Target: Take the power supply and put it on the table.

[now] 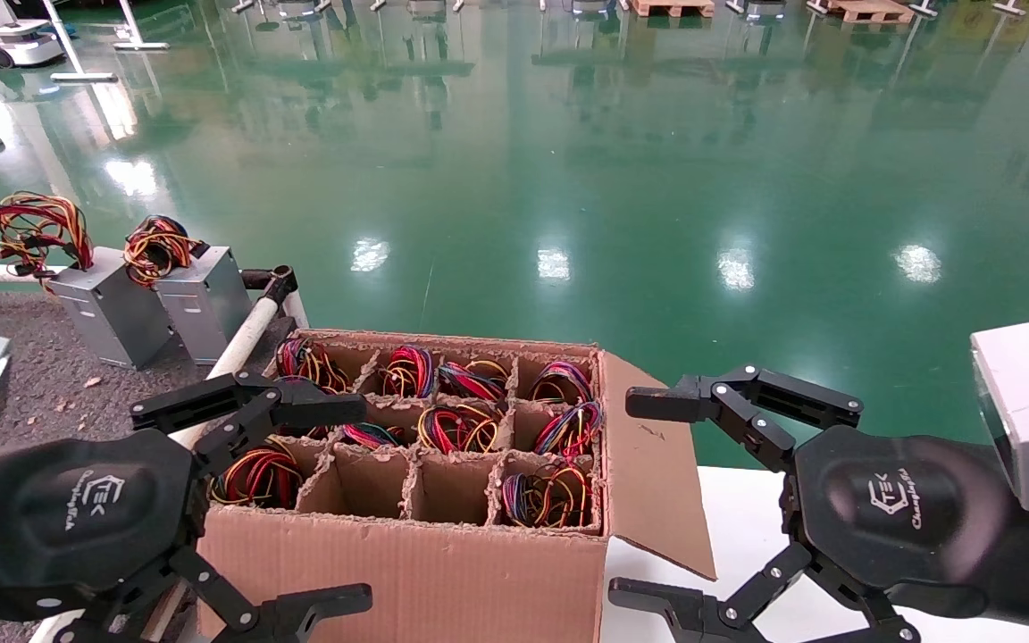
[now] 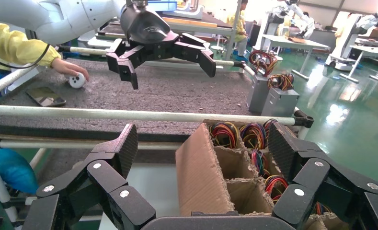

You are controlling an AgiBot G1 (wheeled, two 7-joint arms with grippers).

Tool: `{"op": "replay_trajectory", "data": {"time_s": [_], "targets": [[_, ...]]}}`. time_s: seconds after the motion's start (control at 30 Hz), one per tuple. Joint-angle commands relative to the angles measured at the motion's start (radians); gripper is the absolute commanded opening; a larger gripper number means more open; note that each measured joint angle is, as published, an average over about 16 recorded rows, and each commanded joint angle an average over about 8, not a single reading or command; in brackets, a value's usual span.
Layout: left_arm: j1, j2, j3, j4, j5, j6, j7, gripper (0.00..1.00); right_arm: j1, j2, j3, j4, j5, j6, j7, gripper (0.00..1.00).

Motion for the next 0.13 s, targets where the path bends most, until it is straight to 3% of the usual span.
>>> {"op": "replay_trajectory", "data": {"time_s": [0.03,0.13], "targets": [[-0.001,0.001,0.000,0.002,0.000,-0.002,0.000,1.00,0.000,0.000,0.000,0.000,0.000,0.000,0.000,1.00],[-0.002,0.001,0.000,0.003,0.001,-0.002,0.000,1.00,0.000,0.000,0.000,0.000,0.000,0.000,0.000,1.00]]}}
